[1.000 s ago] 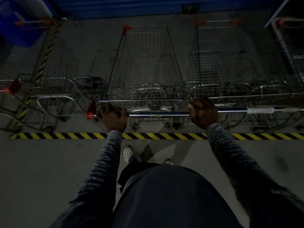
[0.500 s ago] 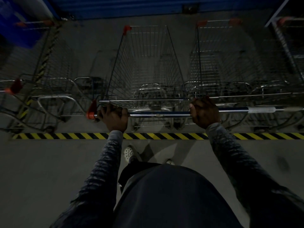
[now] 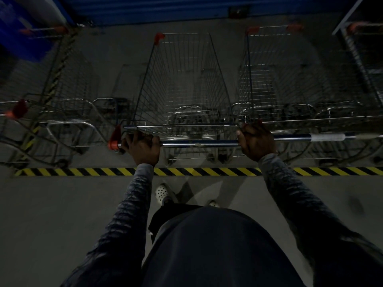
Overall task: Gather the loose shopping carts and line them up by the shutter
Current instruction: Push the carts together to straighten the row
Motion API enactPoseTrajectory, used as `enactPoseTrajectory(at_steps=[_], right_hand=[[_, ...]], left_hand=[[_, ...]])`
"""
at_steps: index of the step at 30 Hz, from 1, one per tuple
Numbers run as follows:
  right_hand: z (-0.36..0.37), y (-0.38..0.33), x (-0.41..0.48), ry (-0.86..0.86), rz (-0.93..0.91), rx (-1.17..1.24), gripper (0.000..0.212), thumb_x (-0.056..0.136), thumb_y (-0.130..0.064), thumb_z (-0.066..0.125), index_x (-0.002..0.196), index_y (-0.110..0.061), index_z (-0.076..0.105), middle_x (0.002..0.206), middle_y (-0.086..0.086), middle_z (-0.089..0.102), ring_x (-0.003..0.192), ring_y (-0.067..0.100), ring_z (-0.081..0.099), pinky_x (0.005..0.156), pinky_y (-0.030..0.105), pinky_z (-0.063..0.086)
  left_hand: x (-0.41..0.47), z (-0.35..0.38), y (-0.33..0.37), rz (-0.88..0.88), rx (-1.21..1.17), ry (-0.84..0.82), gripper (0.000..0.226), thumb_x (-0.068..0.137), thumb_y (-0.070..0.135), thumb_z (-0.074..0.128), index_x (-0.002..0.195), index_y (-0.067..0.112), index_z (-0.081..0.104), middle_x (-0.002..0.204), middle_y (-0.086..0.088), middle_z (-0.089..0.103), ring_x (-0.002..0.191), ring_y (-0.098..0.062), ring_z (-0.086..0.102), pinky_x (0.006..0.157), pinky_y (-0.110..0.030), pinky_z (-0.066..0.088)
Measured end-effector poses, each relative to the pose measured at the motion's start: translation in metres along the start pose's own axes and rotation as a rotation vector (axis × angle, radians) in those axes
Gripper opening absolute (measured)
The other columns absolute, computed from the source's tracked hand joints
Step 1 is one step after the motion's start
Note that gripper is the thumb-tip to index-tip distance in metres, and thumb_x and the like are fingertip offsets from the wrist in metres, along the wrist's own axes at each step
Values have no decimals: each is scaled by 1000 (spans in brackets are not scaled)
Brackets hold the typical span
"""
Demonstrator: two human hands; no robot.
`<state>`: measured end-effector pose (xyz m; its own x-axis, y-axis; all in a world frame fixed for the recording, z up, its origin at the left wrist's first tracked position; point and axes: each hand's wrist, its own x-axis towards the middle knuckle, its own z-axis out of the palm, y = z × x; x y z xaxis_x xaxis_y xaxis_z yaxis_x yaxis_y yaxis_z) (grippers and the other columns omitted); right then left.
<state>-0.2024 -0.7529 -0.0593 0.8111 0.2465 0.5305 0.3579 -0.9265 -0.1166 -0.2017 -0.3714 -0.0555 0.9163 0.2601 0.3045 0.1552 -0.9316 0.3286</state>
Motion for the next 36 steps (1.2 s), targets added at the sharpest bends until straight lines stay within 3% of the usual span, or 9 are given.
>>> enactPoseTrajectory(at_steps=[10, 23, 29, 34, 36], right_hand=[[-4, -1, 2, -1, -53, 32, 46, 105, -33, 46, 78, -7, 72, 87, 6, 70, 83, 34, 64, 95, 48, 46], [-4, -2, 2, 29, -75, 31, 42, 103, -31, 50, 76, -7, 71, 84, 5, 67, 82, 30, 62, 98, 48, 46], [-7, -1, 1, -2, -63, 75, 44, 104, -33, 48, 76, -8, 70, 83, 4, 66, 79, 32, 61, 91, 46, 47], [-16, 0, 7, -5, -80, 185, 38, 101, -35, 56, 76, -11, 72, 82, 3, 67, 78, 31, 58, 79, 41, 45], [-19, -1, 8, -4, -80, 191, 36, 101, -38, 56, 82, -13, 73, 92, 3, 70, 86, 32, 57, 79, 41, 44]], left_hand=[[1, 2, -11, 3, 0, -16, 53, 87, 51, 41, 70, 13, 75, 97, -17, 63, 105, -44, 51, 96, -56, 33], [5, -2, -7, -20, -54, -22, 50, 83, 48, 47, 69, 7, 72, 98, -18, 62, 107, -45, 51, 97, -53, 32], [-5, -4, -4, 0, -20, -4, 37, 87, 41, 48, 99, 11, 67, 120, -36, 53, 116, -57, 46, 107, -60, 29], [-8, -5, -1, -74, 42, -48, 54, 94, 50, 40, 123, 10, 62, 137, -36, 43, 135, -53, 34, 117, -63, 14], [-7, -7, 0, -107, 42, -70, 60, 96, 54, 36, 129, 10, 59, 141, -33, 41, 137, -50, 30, 118, -62, 9]])
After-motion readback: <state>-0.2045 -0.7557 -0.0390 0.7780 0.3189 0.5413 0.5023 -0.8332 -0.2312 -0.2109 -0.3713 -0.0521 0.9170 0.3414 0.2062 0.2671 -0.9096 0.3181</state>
